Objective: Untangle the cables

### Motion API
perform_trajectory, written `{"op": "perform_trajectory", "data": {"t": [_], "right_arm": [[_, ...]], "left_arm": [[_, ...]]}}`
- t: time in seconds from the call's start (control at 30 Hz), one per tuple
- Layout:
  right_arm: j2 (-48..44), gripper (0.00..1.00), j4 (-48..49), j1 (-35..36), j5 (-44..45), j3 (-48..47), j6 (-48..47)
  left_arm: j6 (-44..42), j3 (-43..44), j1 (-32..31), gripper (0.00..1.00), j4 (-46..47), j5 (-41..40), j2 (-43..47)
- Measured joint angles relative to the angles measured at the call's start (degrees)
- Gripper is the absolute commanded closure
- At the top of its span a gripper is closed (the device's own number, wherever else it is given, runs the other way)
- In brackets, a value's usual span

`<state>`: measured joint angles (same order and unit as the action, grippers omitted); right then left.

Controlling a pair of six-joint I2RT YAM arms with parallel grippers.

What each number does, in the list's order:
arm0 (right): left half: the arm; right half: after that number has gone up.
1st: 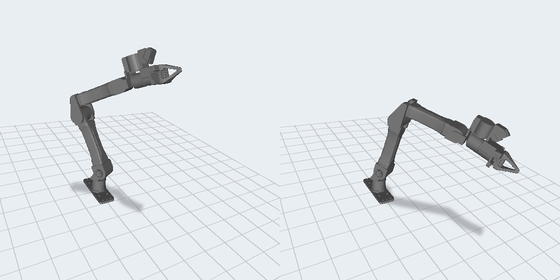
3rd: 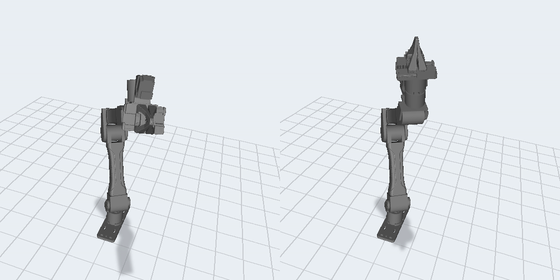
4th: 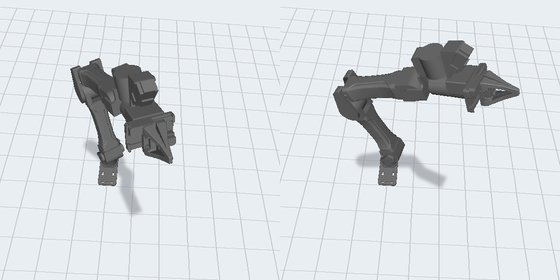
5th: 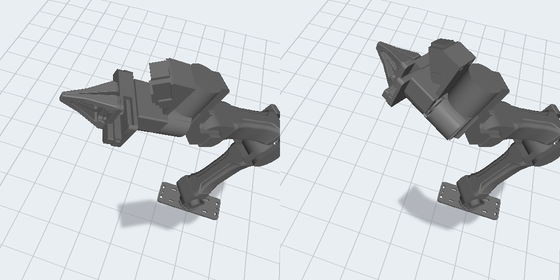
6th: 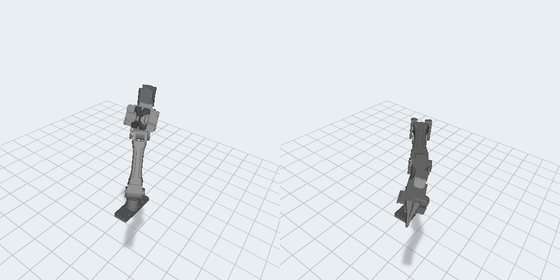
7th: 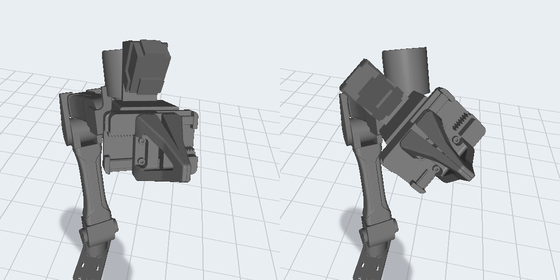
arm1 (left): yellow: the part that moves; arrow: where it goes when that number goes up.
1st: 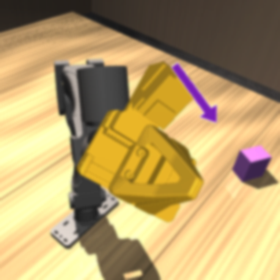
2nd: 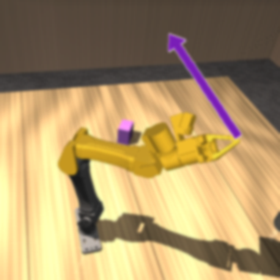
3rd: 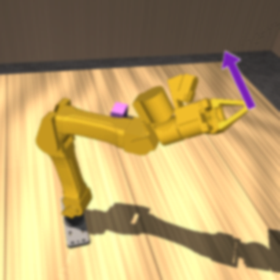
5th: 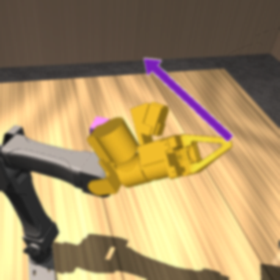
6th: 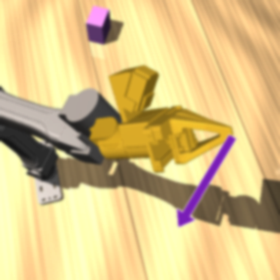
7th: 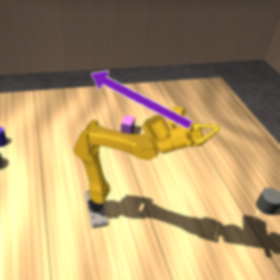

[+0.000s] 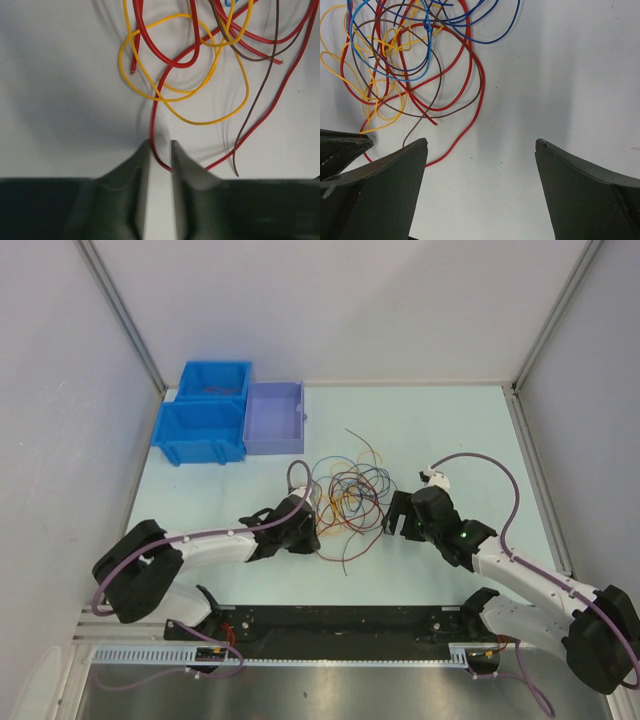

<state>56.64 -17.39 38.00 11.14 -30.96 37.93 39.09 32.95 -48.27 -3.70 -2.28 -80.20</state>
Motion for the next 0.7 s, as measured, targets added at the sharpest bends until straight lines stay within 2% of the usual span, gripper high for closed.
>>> {"op": "perform_trajectory", "data": {"t": [0.03,0.07,0.2,0.33,0.47,0.7], "right_arm": [[0.0,0.07,0.0,0.0,0.0,0.0,0.0],[0.0,0.07,-0.1,-0.1,0.1,0.0,0.0],[-0.2,0.07,-0.3,-0.3,0.2,0.0,0.0],[-0.9,0.07,-0.3,-0.7,0.4,0.0,-0.2],[-1.9,0.07,-0.3,-1.6,0.4,0.0,-0.4],[-3.1,0.06,0.6,-4.9,-0.7,0.0,-0.5]], "left_arm": [[0.2,0.1,-0.1,0.97,0.3,0.0,-0.5],[0.4,0.2,-0.2,1.00,0.6,0.0,-0.9],[0.4,1.2,-0.4,1.00,-0.5,-0.2,-1.1],[-1.2,6.8,-0.5,1.00,-8.0,-1.9,1.1],[-5.1,21.7,-0.6,1.00,-18.5,-4.3,5.9],[-14.6,63.2,-0.6,1.00,-27.6,-8.2,7.3]]}}
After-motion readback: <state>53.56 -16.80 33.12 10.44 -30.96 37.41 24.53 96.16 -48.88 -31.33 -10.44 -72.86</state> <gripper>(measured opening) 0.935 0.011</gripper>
